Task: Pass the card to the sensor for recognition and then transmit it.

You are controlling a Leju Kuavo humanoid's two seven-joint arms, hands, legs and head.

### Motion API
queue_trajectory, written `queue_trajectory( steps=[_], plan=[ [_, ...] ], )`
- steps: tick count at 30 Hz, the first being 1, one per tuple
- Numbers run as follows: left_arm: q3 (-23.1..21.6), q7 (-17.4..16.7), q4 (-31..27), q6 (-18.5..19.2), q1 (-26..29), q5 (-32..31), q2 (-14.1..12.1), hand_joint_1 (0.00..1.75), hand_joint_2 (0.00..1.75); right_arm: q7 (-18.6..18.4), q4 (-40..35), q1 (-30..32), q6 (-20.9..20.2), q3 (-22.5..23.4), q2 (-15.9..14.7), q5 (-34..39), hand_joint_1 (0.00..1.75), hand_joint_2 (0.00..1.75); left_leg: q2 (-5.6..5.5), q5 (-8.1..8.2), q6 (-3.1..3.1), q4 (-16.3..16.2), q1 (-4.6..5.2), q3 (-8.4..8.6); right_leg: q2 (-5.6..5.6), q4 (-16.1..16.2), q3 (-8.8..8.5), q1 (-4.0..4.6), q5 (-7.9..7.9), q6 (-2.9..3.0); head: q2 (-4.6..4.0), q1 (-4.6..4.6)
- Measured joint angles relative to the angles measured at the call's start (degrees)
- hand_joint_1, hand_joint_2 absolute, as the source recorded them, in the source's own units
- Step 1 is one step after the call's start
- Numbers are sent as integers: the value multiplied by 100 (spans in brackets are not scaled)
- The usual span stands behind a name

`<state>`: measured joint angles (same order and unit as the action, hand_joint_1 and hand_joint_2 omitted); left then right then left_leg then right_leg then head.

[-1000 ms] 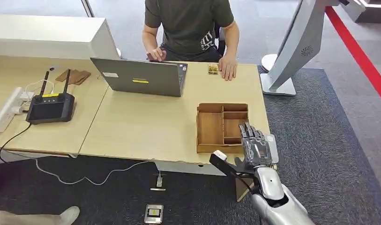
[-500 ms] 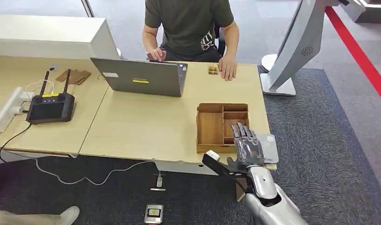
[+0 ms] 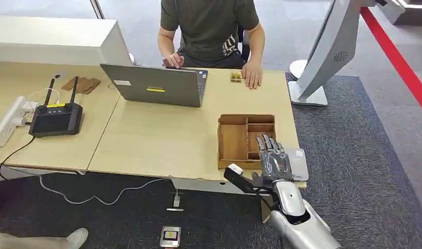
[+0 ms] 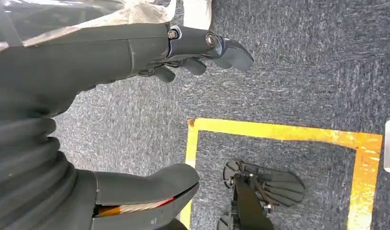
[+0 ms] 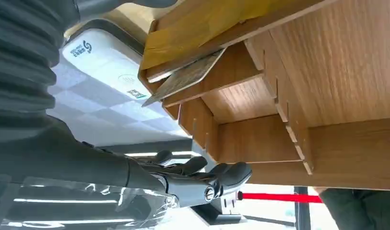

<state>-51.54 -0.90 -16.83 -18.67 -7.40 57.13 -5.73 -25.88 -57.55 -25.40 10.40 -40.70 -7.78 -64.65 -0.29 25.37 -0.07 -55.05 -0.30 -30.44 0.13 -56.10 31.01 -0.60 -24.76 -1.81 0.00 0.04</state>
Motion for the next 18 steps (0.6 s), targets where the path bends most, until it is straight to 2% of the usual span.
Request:
queue_trajectory(
  steps=[17, 18],
  plan=[
    [2, -48, -4, -7, 1, -85, 2, 0, 175, -166, -26, 3, -48, 85, -94, -81, 0, 175, 0, 0, 0, -1, 0, 1, 0, 0, 0, 0, 0, 0, 0, 0],
    [2, -50, -4, -7, 1, -90, 0, 0, 175, -173, -26, 5, -46, 88, -98, -83, 65, 175, 0, 0, 0, 0, 0, 1, 0, 0, 0, 0, 0, 0, 0, 0]
  ],
)
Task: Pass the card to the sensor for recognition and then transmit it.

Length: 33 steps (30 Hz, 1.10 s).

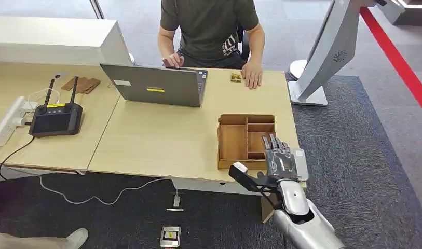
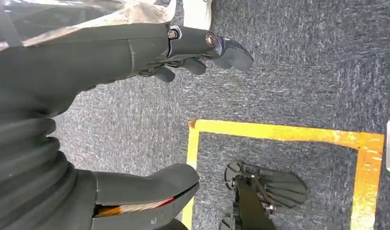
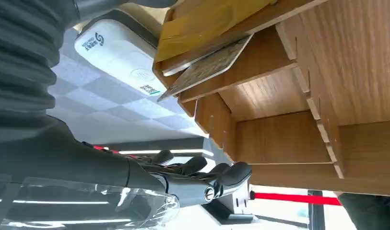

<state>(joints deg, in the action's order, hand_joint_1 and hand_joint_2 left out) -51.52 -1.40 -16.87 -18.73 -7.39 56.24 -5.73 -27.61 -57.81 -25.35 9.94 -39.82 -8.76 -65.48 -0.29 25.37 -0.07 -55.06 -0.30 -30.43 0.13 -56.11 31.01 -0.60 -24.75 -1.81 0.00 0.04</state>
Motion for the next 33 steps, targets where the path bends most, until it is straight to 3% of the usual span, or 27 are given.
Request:
queue_trajectory(
  steps=[1, 12, 22, 27, 33],
  plan=[
    [0, -2, -2, 0, 0, -4, 2, 0, 175, -2, -2, 0, 4, -2, -2, -2, 173, 175, 0, 0, 0, 0, 0, 0, 0, 0, 0, 0, 0, 0, 0, 0],
    [0, -33, -35, -31, -8, -68, 0, 0, 175, -9, -31, 7, -13, 0, -48, 4, 161, 175, 0, 0, 0, 0, 0, 0, 0, 0, 0, 0, 0, 0, 0, 0],
    [-2, -74, -57, -48, -43, -116, 2, 0, 175, -57, -28, 3, -35, 0, -66, -9, 169, 175, 0, 0, 0, 0, 0, -1, 0, 0, 0, 0, 0, 0, 0, 0],
    [-13, -81, -83, -63, -53, -129, 2, 0, 175, -15, -55, -49, 214, 7, -68, -129, 175, 175, 0, 0, 0, 0, 0, -1, 0, 0, -1, 0, 0, 0, 0, 0],
    [-11, -79, -85, -63, -49, -208, 4, 0, 175, -15, -759, -98, 356, 136, -144, -433, 175, 175, 0, -1, 0, 0, 0, 0, 0, 0, 0, 0, 1, -1, 0, 2]
  ],
)
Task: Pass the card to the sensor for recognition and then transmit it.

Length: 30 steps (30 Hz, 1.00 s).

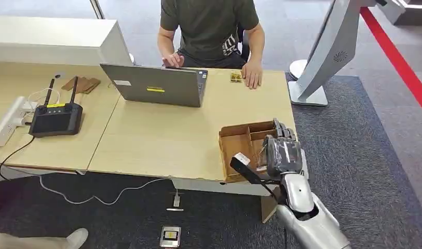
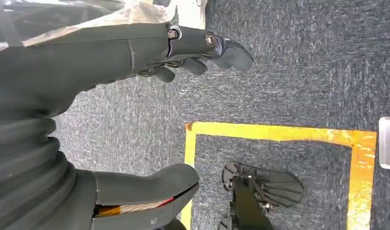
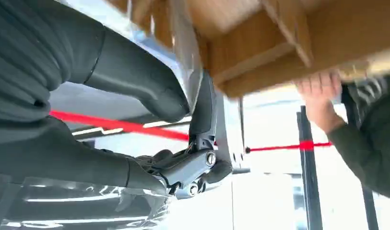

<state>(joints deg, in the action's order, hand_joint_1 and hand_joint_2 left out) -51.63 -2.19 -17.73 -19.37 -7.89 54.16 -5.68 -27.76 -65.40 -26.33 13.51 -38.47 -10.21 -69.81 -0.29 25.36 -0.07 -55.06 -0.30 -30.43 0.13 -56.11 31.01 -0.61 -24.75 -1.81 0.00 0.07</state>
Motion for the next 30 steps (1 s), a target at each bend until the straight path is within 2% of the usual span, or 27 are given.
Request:
queue_trajectory(
  steps=[4, 9, 14, 17, 24, 30],
  plan=[
    [0, -59, -4, 0, -8, -66, 2, 0, 175, 18, -645, -112, -85, 144, -57, 66, 175, 175, 1, -1, -1, 0, 0, 0, 0, 0, 0, 0, 0, 0, 0, -2],
    [-2, -175, -7, 4, -59, -208, 33, 0, 175, 240, -1197, -390, -133, 273, -68, 849, 175, 175, 0, -4, 2, 0, 0, 0, 0, 0, -2, 0, 5, -2, 0, 0],
    [-39, -339, -7, 79, -179, -389, 74, 0, 175, 361, -1260, -753, -227, 277, 7, 2025, 175, 175, -1, -10, -1, 0, 0, -3, 0, -1, 0, 0, 11, 0, 0, 0],
    [-92, -415, -7, 107, -268, -468, 109, 0, 175, 363, -1073, -1067, -258, 251, 92, 2317, 175, 175, 0, -14, -2, 0, 0, -3, 1, -1, 1, 0, 17, 0, 0, -2],
    [-181, -527, -7, 173, -388, -564, 179, 0, 175, 240, -472, -1502, -243, 131, 262, 2046, 175, 175, -2, -16, -2, 0, 0, -5, 0, -1, 2, 0, 18, 0, 0, 0],
    [-190, -579, -4, 188, -437, -575, 214, 0, 175, 236, -111, -1612, -193, 15, 378, 1882, 175, 175, -2, -16, -2, 0, 0, -7, 0, -2, 3, 0, 18, 0, 0, 0]
  ],
)
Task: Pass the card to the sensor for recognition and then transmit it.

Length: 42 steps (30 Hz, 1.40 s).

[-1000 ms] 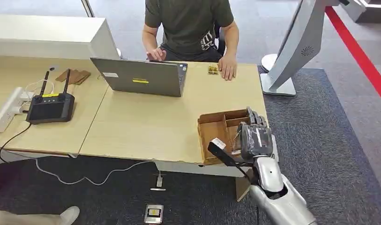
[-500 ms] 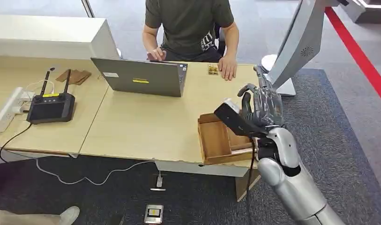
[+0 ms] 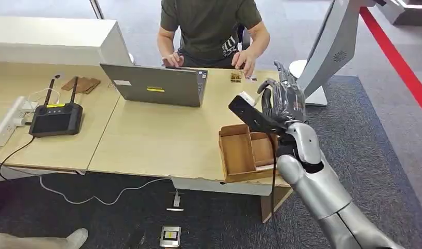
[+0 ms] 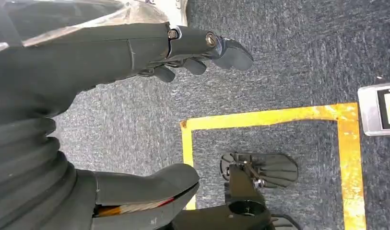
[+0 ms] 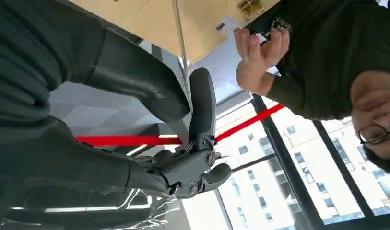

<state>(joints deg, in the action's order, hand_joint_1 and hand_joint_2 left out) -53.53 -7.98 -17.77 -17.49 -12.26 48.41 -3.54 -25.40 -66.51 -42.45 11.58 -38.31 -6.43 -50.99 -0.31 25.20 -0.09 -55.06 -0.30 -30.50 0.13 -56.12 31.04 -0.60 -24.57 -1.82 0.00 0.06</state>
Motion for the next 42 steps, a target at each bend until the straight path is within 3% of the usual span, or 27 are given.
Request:
queue_trajectory(
  steps=[23, 24, 25, 36, 42],
  plan=[
    [0, 138, 2, -103, 69, 221, 7, 0, 175, -17, 660, -173, -70, -275, 433, -967, 175, 175, -1, 0, 0, 0, 0, 0, 0, 0, 0, 0, 0, 0, 0, -2],
    [0, 144, 2, -103, 77, 223, 5, 0, 175, -13, 680, -174, -72, -278, 448, -982, 157, 175, -1, 0, 0, 0, 0, 0, 0, 0, 0, 0, 0, 0, 0, 0],
    [0, 155, 2, -103, 86, 238, 5, 0, 175, 4, 695, -176, -76, -278, 461, -993, 0, 175, 0, 0, 0, 0, 0, 0, 0, 0, 0, 0, 0, 0, 0, -2],
    [15, 249, 9, -155, 165, 341, 5, 0, 175, 76, 905, -180, -30, -295, 562, -1028, 0, 175, -1, -1, -1, 0, 0, 1, 0, 0, 0, 0, 0, 0, 0, -2],
    [31, 332, 11, -203, 245, 420, 5, 0, 175, 140, 1027, -154, 462, -144, 575, -402, 0, 175, 0, -1, -1, 0, 0, 2, 0, 2, 4, 0, 0, 0, 0, -2]
  ],
)
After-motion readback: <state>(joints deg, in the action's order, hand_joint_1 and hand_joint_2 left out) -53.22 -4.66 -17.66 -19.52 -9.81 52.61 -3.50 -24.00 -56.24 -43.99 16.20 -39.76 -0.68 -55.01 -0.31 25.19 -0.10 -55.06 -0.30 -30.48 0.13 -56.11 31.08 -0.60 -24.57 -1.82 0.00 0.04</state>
